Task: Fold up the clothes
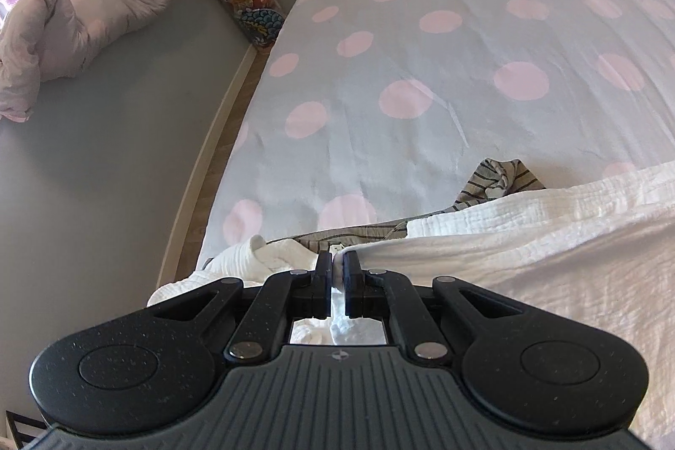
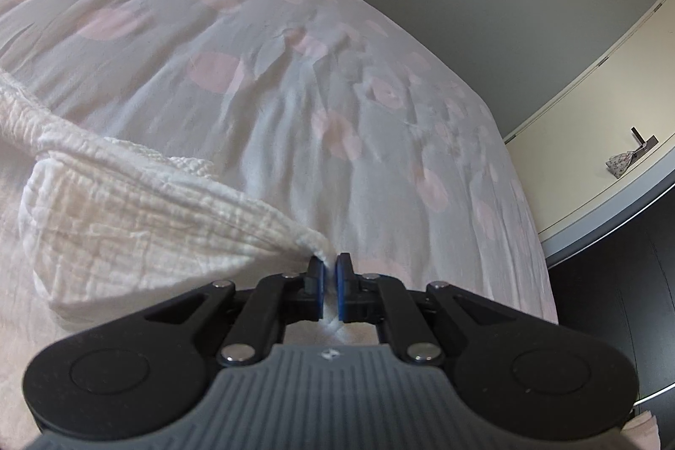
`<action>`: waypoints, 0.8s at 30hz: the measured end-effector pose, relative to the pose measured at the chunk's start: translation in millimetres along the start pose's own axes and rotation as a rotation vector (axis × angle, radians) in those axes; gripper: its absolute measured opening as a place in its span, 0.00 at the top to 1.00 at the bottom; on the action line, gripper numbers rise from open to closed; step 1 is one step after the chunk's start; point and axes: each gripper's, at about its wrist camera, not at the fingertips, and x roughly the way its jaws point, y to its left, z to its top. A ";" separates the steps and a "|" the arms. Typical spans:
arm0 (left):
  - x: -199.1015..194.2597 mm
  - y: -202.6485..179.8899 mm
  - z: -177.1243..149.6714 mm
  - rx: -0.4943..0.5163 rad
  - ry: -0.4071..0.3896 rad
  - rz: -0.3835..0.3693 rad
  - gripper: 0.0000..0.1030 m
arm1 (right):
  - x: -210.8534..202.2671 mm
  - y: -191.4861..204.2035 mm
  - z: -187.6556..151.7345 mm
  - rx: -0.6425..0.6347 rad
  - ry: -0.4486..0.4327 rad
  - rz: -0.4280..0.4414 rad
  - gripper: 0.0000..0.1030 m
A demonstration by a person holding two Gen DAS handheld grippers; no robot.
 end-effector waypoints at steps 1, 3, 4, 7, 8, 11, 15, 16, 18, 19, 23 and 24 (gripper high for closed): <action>7.0 -0.9 1.2 -0.006 0.002 -0.001 0.97 | 4.4 1.6 1.0 -0.006 0.001 -0.007 0.94; 16.0 -3.7 4.0 -0.011 -0.002 -0.004 0.97 | 12.8 2.2 3.3 -0.004 0.009 -0.011 0.94; 19.9 -5.4 5.5 -0.012 -0.006 -0.006 0.97 | 16.0 2.9 4.2 0.000 0.014 -0.013 0.94; 31.7 -9.1 8.2 -0.022 -0.004 -0.008 0.97 | 22.4 7.3 6.0 0.012 0.022 -0.018 0.94; 35.7 -10.0 8.5 -0.027 0.000 -0.008 0.97 | 23.6 8.9 6.0 0.017 0.025 -0.016 0.94; 41.1 -7.6 5.0 -0.063 0.007 0.008 0.94 | 25.4 12.3 4.9 0.031 0.039 -0.005 0.93; 34.9 5.9 -2.2 -0.152 -0.005 -0.007 0.87 | 17.2 1.2 2.5 0.089 0.044 -0.002 0.75; 28.6 9.4 -4.5 -0.167 -0.015 -0.017 0.86 | 13.0 -3.2 1.7 0.107 0.041 -0.006 0.70; 13.4 14.5 -9.3 -0.178 -0.034 -0.033 0.84 | 3.4 -11.1 -0.6 0.126 0.037 -0.013 0.69; 6.5 15.5 -11.9 -0.175 -0.040 -0.045 0.83 | -2.1 -14.6 -2.2 0.136 0.035 -0.012 0.69; -15.4 11.3 -22.9 -0.118 -0.056 -0.091 0.74 | -30.6 -20.8 -11.1 0.195 0.002 0.011 0.67; -18.3 7.6 -25.3 -0.098 -0.056 -0.092 0.71 | -39.2 -19.3 -14.5 0.209 -0.009 0.026 0.66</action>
